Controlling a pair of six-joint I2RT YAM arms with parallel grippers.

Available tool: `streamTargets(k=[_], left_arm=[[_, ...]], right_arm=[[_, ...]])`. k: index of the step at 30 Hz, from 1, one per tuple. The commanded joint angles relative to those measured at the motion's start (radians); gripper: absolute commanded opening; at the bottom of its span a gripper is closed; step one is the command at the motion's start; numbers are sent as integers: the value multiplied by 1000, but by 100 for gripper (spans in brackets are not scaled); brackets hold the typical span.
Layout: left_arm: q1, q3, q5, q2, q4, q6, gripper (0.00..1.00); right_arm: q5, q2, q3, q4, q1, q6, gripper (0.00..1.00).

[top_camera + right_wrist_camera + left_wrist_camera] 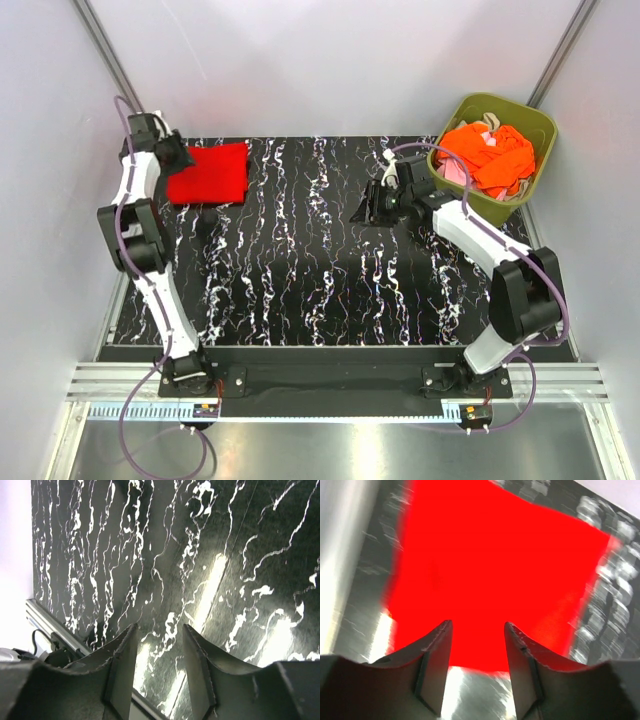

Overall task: Fold and stack the t-shirts
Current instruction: Neatly place the folded tshirt to the corner, then reset both grippers

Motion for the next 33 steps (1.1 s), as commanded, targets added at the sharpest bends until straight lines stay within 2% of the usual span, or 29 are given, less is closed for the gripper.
streamTargets(k=[1,3,4,5,6,8,9,13,14,17,18,24,33], left_arm=[[-64,-126,101,-228,26,-30,47],[-113,-251,102,-319,17,-44,46],[-135,-299,126,-419,18,-52,45],[-193,-383,129,-469,20,-55,46],[-227,-422,143,-520,20,-55,46],[-340,-529,154,-662,15,-38,48],[-374,-566,160,-760,17,-33,48],[-536,-759,202,-986,18,-32,49],[-605,-784,212,-1026,19,-10,49],[-681,-890,187,-1185,31,-48,55],[-685,-913,200,-1247,40,-61,98],[-692,-1003,214,-1407,60,-82,99],[-693,-1005,246,-1436,109,-93,99]], right_arm=[[11,-108,27,-47,0,15,48],[29,-151,16,-74,0,14,52],[40,-195,8,-101,0,14,54],[53,-218,5,-117,0,17,57],[78,-238,2,-132,0,21,67],[107,-297,-10,-173,0,43,78],[136,-338,-13,-198,0,52,99],[210,-454,-18,-270,0,96,100],[225,-479,-18,-282,0,110,100],[300,-570,-21,-322,0,129,100],[317,-597,-19,-334,1,129,100],[371,-645,-12,-397,1,142,100],[425,-680,-16,-387,0,162,100]])
